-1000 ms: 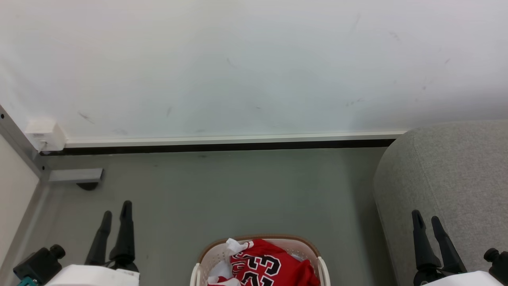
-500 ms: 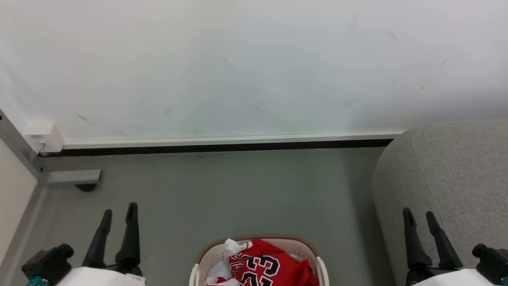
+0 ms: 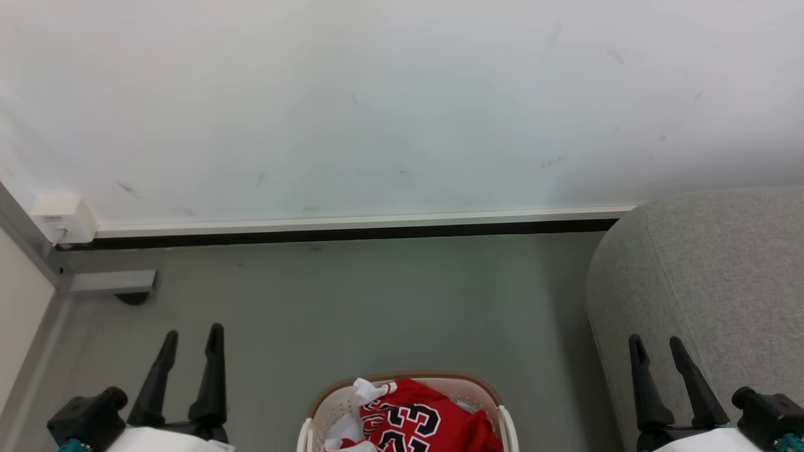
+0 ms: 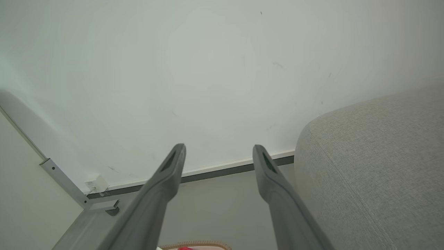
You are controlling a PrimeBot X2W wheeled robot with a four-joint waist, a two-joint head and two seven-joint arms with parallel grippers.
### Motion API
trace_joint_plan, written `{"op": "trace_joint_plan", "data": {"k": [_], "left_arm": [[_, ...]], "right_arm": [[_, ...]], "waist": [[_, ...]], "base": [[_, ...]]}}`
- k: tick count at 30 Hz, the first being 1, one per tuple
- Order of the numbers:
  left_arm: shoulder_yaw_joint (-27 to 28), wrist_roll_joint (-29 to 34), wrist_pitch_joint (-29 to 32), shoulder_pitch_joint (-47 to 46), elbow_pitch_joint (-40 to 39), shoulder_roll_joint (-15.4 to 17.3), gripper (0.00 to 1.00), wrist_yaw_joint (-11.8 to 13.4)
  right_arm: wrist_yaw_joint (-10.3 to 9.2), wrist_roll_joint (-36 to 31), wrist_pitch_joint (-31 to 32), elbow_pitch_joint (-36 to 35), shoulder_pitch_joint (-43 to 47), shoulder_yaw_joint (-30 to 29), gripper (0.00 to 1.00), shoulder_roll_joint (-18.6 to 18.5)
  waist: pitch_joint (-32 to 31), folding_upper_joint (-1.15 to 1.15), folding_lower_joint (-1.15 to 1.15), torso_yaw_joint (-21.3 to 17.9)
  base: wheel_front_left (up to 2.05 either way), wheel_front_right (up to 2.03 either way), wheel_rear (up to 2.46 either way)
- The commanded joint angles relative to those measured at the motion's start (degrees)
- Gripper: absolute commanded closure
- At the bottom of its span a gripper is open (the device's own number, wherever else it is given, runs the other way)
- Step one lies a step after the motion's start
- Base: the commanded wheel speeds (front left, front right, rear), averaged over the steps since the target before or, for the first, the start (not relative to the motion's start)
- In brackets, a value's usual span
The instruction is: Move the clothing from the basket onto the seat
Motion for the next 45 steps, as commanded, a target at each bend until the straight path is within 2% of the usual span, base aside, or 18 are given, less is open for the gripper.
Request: {"op": "trace_joint_plan", "data": {"k": [1, 10, 33, 42, 45], "left_arm": [[-0.01, 1.55, -0.48, 0.12, -0.32, 0.53, 0.0, -0.16], [-0.62, 5.62, -1.59, 0.44, 0.71, 0.93, 0.0, -0.44], [-2.24, 15.35, -4.15, 0.9, 2.35, 1.98, 0.0, -1.03], [-2.25, 17.45, -5.12, 0.6, 3.75, 2.18, 0.0, -1.13], [-2.1, 16.74, -4.99, 0.5, 4.05, 1.96, 0.0, -1.14]], "right_arm": [[-0.08, -1.07, -0.43, 0.23, -0.85, -0.3, 0.0, 0.25], [-0.09, -3.09, -0.52, 0.47, -1.59, 0.35, 0.0, 1.07], [-0.11, -15.63, -0.85, 1.92, -0.86, -1.3, 0.0, 3.25], [-0.12, -19.48, -0.95, 2.27, -0.5, -1.96, 0.0, 4.02], [-0.12, -18.99, -0.95, 2.16, -0.45, -1.94, 0.0, 3.95]], "waist": [[0.0, 0.0, 0.0, -0.01], [-0.19, 0.0, 0.0, -0.19], [-0.69, 0.0, 0.0, -0.79], [-0.46, 0.0, 0.0, -0.98], [-0.44, 0.0, 0.0, -1.02]], "base": [[0.0, 0.0, 0.0], [0.0, 0.0, 0.0], [0.0, 0.0, 0.0], [0.0, 0.0, 0.0], [0.0, 0.0, 0.0]]}}
